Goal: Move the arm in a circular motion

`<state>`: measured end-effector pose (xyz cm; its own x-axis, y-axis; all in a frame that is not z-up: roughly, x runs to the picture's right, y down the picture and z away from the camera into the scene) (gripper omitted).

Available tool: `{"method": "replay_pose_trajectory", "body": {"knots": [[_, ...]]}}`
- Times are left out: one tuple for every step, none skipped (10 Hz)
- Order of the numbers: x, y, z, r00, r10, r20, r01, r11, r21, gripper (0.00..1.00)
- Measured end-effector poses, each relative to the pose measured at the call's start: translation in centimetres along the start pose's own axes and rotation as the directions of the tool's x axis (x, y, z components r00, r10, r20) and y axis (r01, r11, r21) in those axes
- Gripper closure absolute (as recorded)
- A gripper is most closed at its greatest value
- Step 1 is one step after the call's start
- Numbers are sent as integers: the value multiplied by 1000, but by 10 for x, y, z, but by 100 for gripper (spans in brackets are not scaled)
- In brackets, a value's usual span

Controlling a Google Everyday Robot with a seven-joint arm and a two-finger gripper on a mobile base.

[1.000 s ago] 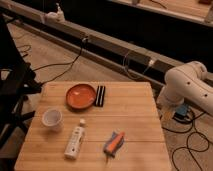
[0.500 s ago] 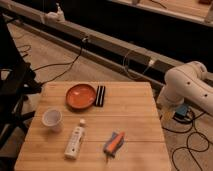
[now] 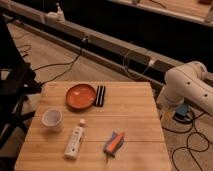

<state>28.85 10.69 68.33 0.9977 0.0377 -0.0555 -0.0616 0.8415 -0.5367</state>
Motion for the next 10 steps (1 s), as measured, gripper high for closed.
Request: {"method": "replay_pose_trajectory", "body": {"knots": [[0,0,0,1000,0,0,0,1000,0,38],[0,0,0,1000,0,0,0,1000,0,47],[0,0,0,1000,0,0,0,1000,0,59],[0,0,0,1000,0,0,0,1000,0,67],[0,0,-1,1000,0,-1,0,1000,2,77],[0,0,-1,1000,0,-2,0,1000,2,89],[0,0,-1,1000,0,-1,0,1000,2,96],[1,-2,-1,1000,5,-3,-5,1000,6,100],[1,-15,3,1000,8,-16,-7,1000,22,100],[-1,-31,7,999,5,-35,-4,999,46,100]]}}
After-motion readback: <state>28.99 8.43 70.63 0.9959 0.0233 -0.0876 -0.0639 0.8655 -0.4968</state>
